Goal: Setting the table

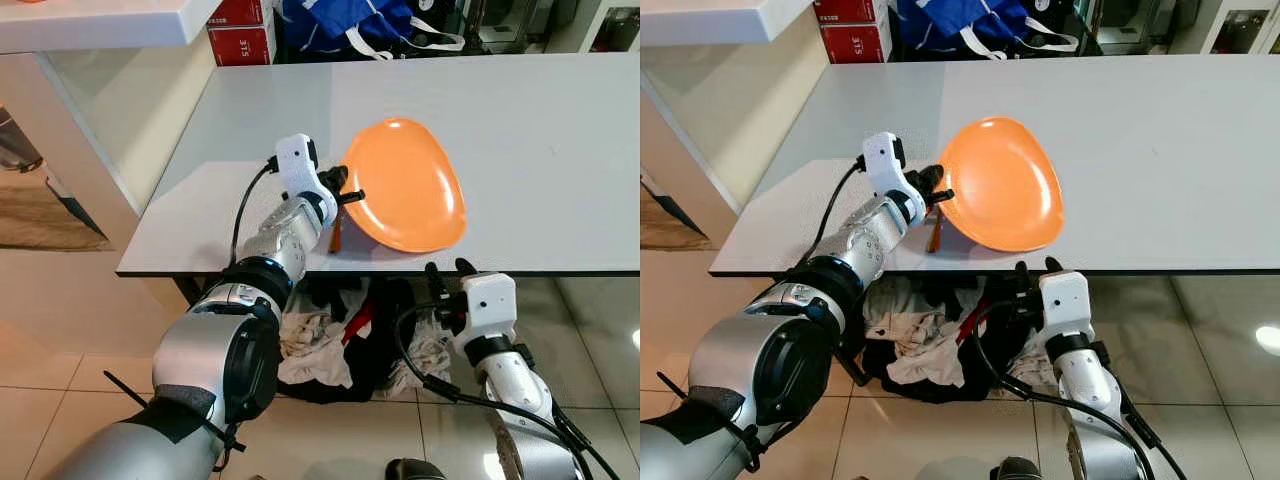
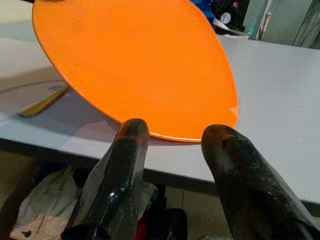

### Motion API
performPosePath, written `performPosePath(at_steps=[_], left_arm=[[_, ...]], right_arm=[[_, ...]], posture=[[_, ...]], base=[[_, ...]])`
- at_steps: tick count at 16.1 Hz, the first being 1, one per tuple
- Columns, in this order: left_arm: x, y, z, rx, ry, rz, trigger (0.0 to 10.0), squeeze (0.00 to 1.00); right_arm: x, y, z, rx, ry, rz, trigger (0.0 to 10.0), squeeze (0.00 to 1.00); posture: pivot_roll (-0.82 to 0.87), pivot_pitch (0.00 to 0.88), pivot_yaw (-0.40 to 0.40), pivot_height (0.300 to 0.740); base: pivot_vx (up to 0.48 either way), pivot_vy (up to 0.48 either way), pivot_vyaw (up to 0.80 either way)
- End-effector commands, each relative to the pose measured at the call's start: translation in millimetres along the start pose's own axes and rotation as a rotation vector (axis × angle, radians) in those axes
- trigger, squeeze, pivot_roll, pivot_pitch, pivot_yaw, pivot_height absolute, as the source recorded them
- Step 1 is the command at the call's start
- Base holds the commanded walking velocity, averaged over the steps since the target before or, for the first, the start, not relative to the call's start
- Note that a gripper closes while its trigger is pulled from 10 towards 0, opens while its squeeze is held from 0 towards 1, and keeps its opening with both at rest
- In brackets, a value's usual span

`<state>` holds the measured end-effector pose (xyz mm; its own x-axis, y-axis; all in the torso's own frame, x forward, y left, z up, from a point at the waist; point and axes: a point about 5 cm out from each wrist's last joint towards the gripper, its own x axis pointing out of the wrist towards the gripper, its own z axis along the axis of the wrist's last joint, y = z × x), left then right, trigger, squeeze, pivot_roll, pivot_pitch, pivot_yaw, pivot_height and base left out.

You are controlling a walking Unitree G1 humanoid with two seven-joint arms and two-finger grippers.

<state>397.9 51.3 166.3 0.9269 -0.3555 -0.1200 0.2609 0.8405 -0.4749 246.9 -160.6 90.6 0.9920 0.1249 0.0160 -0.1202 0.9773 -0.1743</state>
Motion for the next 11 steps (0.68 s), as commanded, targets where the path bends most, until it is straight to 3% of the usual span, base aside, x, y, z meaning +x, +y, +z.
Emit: performPosePath(at_steps=[1,10,11], left_arm=[[0.3,3.5,11.3,0.038,-0.039,0.021,0.0,0.00],[0.3,3.8,10.6,0.033,-0.039,0.023,0.0,0.00],[-0.2,6.2,10.5,0.028,-0.041,0.035,0.0,0.00]], right_arm=[[-1.8,1.6,1.8,-0.002,-0.010,-0.006,10.0,0.00],[-4.0,3.1,0.5,0.001,-0.005,-0.009,10.0,0.00],[-4.0,3.3,0.3,0.001,-0.005,-0.006,10.0,0.00]], posture=[[-0.30,0.025,0.118,0.740],[-0.30,0.022,0.123,0.740],[-0.30,0.023,0.122,0.740]], base=[[0.274,-0.390,0.00],[0.316,-0.357,0.00],[0.379,0.000,0.00]])
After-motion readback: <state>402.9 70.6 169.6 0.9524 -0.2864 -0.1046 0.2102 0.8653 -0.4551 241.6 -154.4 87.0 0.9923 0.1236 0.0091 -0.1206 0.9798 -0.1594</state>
